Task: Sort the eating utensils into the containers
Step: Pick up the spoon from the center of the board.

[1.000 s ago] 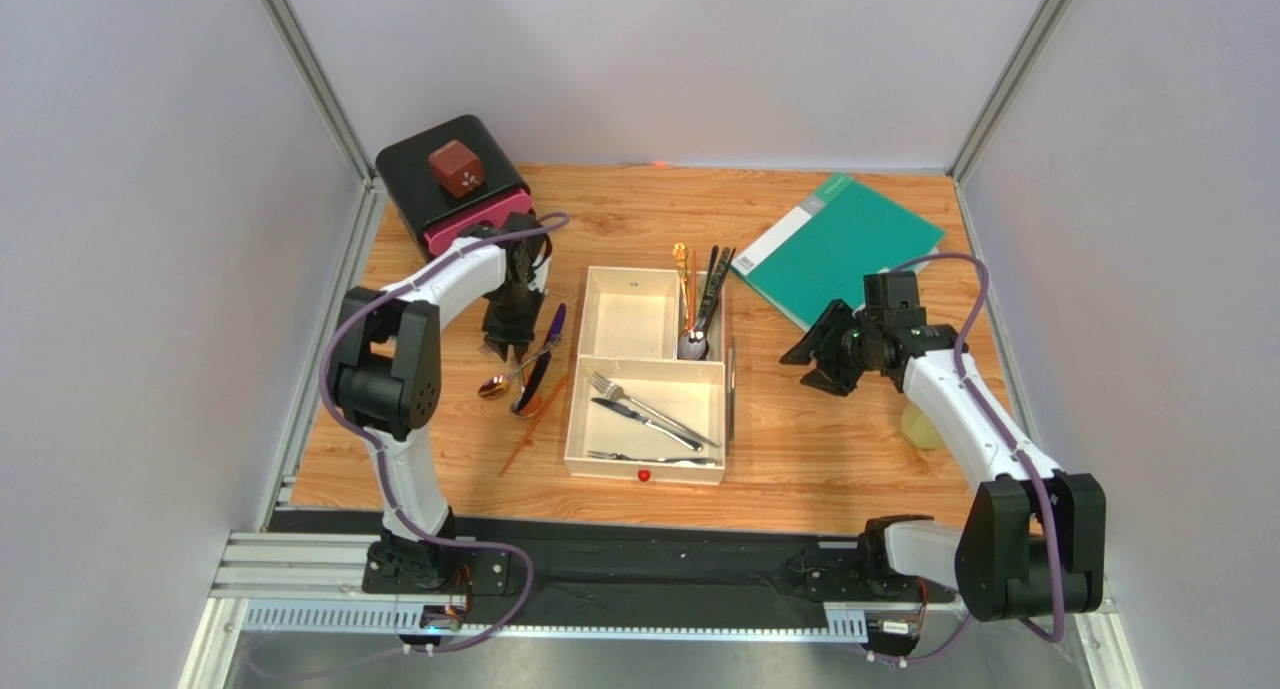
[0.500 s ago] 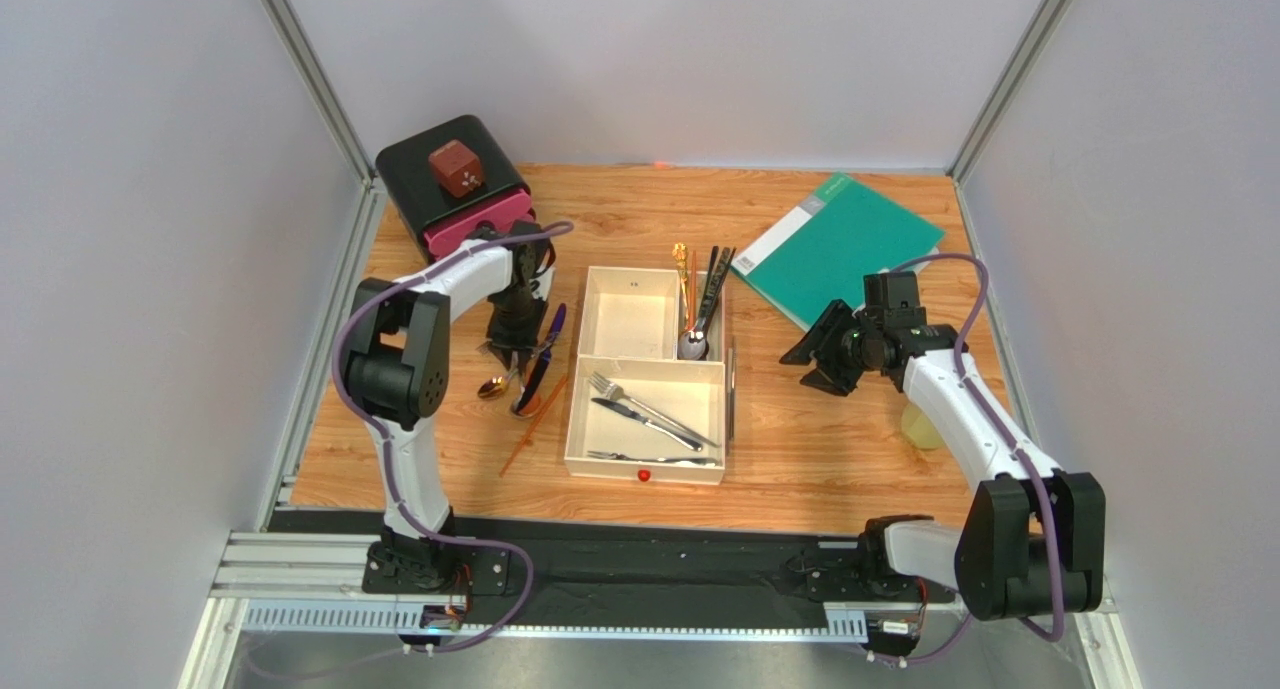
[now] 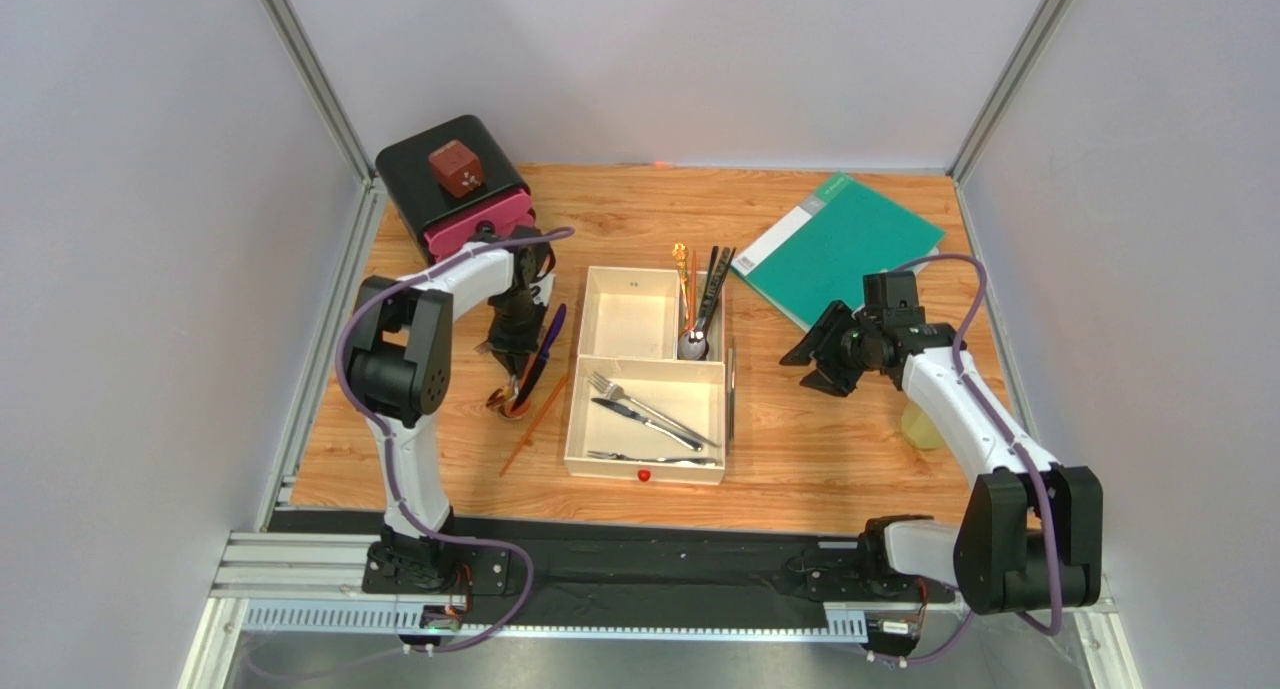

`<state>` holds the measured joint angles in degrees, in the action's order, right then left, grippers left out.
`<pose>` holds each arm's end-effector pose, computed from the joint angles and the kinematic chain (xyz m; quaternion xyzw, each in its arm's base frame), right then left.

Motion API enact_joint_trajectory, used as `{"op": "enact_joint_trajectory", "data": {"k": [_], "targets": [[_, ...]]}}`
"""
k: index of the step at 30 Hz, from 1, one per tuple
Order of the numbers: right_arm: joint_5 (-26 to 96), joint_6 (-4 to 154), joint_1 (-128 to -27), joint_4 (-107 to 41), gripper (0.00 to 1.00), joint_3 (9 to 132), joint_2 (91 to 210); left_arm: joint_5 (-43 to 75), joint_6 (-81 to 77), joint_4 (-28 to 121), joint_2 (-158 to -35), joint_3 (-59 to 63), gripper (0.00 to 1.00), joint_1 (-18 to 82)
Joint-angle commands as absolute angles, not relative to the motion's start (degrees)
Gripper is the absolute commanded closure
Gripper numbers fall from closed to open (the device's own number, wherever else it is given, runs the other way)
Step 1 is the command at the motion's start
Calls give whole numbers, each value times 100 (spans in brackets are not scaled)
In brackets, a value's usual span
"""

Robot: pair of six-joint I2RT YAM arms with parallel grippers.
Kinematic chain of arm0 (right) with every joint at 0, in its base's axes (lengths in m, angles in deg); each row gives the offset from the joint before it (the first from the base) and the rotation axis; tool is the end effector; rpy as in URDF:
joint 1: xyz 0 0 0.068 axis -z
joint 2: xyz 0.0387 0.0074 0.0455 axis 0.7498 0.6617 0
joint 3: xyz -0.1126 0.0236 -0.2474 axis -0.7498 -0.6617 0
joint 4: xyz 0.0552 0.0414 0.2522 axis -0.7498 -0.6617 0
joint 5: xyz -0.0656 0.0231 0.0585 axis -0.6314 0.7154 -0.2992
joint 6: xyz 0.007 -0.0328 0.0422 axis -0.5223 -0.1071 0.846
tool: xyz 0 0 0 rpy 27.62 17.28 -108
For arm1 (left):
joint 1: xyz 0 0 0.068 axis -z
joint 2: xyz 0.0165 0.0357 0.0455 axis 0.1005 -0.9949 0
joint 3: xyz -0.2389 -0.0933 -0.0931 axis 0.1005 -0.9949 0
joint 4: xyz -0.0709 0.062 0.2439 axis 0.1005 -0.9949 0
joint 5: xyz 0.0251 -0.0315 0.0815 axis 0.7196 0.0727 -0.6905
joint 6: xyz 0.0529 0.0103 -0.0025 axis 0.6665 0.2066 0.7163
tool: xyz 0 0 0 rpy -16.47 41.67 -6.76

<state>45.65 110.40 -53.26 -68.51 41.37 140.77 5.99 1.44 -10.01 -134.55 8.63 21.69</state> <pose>0.2343 0.0303 0.2230 0.2707 0.9167 0.2399 0.1698 0.3494 -0.0984 0.1543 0.0692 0.9974 0.0161 0.0070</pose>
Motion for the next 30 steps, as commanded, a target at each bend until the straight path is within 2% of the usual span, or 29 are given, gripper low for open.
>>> {"op": "enact_joint_trajectory", "data": {"k": [1,16,23,25,30], "targets": [[4653,11054,-5305,-6634,50,4325,14188,673,238,-1060,-13121,776,79,2150],[4670,11046,-5296,-6626,50,4299,14197,674,256,-1139,-13164,952,77,2150],[4662,11054,-5305,-6634,50,4281,14189,682,256,-1130,-13138,952,88,2150],[4679,11063,-5305,-6634,50,4290,14197,673,264,-1139,-13147,934,88,2150],[4670,11054,-5305,-6634,50,4307,14206,656,256,-1156,-13138,908,100,2150]]}}
